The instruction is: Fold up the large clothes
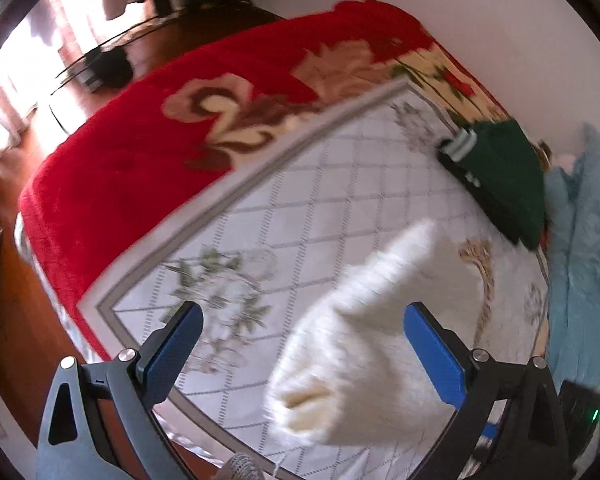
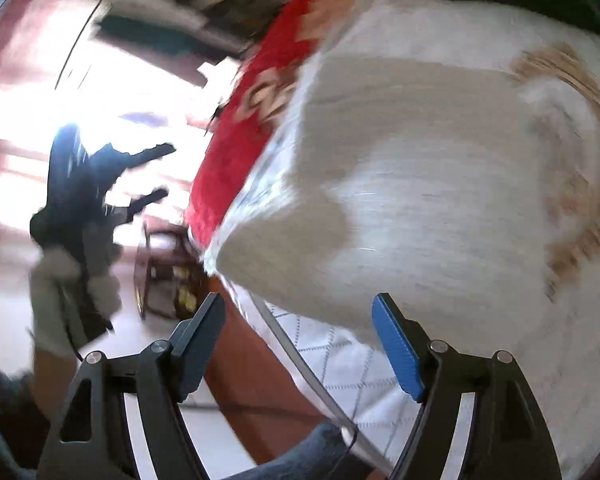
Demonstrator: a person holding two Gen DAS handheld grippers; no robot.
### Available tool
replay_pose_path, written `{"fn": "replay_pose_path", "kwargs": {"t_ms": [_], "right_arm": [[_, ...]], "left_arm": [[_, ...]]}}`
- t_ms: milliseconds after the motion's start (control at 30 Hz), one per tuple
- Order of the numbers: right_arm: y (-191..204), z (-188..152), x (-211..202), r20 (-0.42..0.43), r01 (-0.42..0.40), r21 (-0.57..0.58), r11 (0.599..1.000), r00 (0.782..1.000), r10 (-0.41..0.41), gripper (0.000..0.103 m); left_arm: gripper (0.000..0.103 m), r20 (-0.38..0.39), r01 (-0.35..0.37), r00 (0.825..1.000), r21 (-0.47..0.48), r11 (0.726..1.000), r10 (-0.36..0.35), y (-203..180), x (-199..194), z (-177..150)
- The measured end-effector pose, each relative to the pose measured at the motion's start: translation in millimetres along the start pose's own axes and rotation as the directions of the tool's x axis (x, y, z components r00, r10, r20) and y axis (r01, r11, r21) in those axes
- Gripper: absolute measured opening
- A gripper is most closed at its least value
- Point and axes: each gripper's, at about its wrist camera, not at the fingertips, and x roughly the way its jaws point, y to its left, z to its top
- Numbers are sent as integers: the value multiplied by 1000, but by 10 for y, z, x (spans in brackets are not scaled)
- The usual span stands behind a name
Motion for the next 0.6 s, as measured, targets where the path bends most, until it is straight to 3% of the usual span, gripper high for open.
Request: {"fn": "replay_pose_path", "kwargs": {"t_ms": [33,133,200,267,400,500,533,600], "right_arm": [[-56,138,-59,1,1,44,999,1000,-1,77],[-379,45,-223,17,81,145,986,996,-84,77],[-542,93,-247,22,155,175,972,987,-161,77],[-607,206,-202,33,185,184,965,980,-195,77],[-879,435,104,-64,282,189,941,960,-274,77],[-1061,578,374,-103,238,175,955,969,-222,78],[-1151,637,470,-114,201,177,964,977,-183,85],[-1392,717,694,-143,68,226,972,989,-36,93]], "left_arm": [[103,-12,-6,1000,19,1000,6,-70,73,-47],[103,-59,-52,997,62,997,56,-240,434,-281],[103,-85,-125,987,103,987,134,-288,711,-472],[103,-117,-220,963,169,961,241,-281,1071,-745],[103,-230,-218,940,162,962,251,-46,1550,-1085],[103,-272,-157,946,79,984,173,146,1612,-1075],[103,-276,-146,948,70,987,160,168,1608,-1054],[103,-280,-139,948,70,988,153,183,1599,-998]]}}
